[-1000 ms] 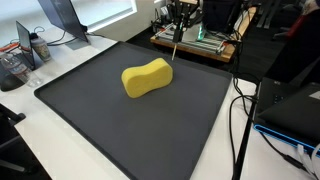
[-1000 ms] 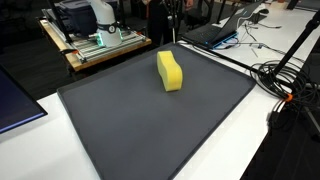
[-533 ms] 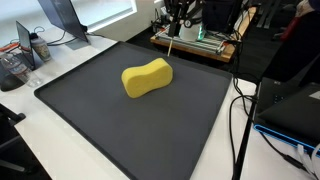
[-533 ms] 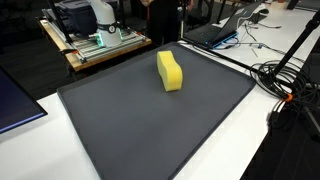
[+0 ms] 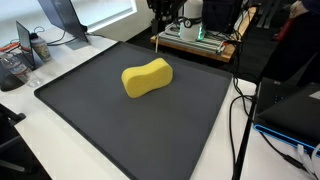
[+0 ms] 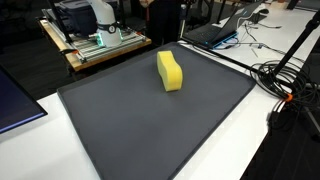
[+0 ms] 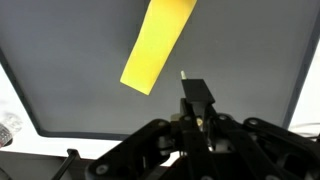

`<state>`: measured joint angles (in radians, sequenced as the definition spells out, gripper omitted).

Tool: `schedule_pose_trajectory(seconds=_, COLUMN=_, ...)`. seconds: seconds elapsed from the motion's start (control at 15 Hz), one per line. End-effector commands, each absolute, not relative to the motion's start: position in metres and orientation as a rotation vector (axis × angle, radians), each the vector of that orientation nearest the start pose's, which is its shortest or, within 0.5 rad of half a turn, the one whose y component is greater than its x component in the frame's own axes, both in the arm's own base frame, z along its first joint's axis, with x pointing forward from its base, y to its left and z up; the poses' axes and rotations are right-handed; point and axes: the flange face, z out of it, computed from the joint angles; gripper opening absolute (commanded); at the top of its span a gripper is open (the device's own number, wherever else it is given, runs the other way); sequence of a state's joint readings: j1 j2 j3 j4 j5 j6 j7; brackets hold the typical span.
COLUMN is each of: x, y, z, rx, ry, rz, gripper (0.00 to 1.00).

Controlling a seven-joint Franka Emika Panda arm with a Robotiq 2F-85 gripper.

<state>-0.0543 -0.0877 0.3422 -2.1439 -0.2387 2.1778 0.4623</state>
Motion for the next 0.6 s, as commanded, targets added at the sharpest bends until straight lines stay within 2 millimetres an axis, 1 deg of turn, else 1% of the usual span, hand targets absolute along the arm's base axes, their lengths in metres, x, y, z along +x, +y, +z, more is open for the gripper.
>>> schedule_pose_trajectory(seconds=0.0, x=0.521, y=0.126, z=0.479, rx=-3.281, ry=0.001, rz=-0.19, gripper=0.03)
schedule_pose_trajectory(seconds=0.33, x=0.497, y=0.09, z=0.51, rx=-3.205, ry=-0.167, rz=-0.07, gripper=0.03)
schedule_pose_trajectory(seconds=0.53, x=0.482, y=0.062, z=0.529, rx=-3.172, ry=-0.231, rz=-0.036, gripper=0.03)
